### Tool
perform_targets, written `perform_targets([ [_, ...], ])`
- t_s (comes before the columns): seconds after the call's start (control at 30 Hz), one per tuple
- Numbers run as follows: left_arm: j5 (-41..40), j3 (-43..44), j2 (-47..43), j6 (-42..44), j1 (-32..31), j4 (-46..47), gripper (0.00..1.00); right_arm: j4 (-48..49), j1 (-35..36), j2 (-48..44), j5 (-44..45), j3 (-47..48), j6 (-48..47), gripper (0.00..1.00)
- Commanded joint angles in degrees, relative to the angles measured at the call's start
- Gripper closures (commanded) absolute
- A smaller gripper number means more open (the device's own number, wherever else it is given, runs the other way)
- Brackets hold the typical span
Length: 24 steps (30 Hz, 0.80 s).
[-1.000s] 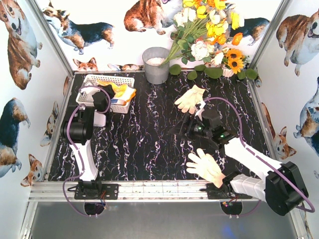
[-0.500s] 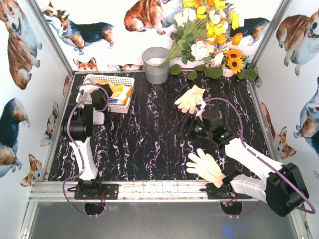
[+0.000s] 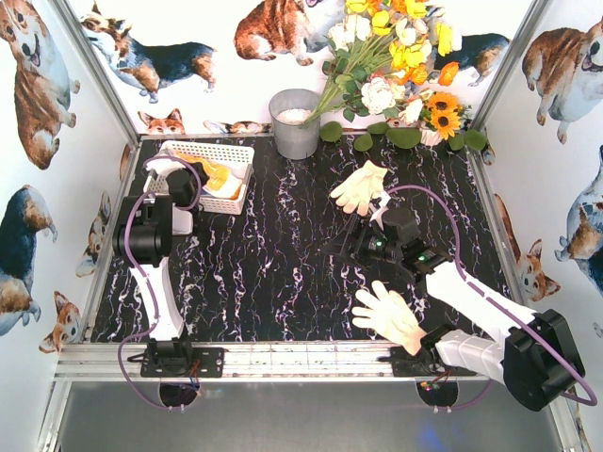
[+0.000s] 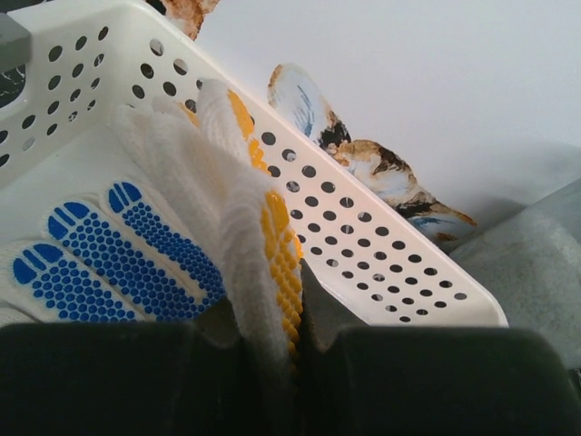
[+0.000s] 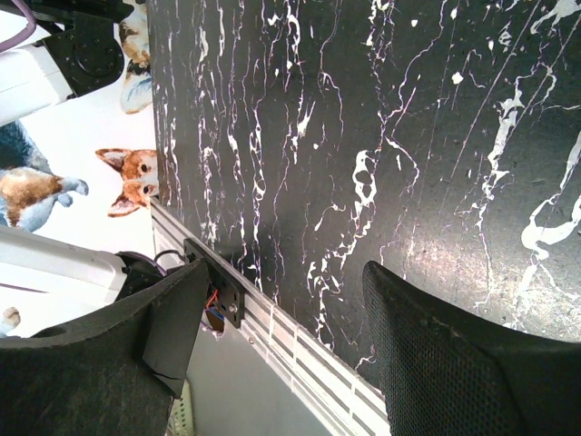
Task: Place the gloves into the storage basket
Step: Place the glove in the bin.
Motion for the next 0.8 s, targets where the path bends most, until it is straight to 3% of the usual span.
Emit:
perform_targets([
  [0.0,1.2,1.06,1.14,1.83,1.0,-0.15,1.0,2.22,-0.17,-1.59,0.73,1.91,-0.04,0.29],
  [0.07,1.68,1.6,1.37,1.98,1.25,-1.27,0.99,2.22,-0.17,-1.57,0.75,1.91,-0.04,0.29],
  [0.23,2.0,2.74,0.28,2.92,1.67,-4.96,0.64,1.66,-0.17,-2.27,1.28,2.08,-0.21,0.29],
  [0.43,2.02,2.73,-3.31,4.6,1.9,-8.31,0.45,2.28,-0.17,-2.47,1.21,1.74,-0.04,0.29],
  [0.53,0.86,2.52,-6.05,5.97,2.05,-11.35,0.29,2.54,-0.17,-2.76,1.12,1.57,0.01,0.29],
  [0.77,-3.25,2.03,-14.41,8.66,2.81,-21.13,0.19,0.79,-0.21,-3.81,1.6,1.91,-1.58,0.29],
])
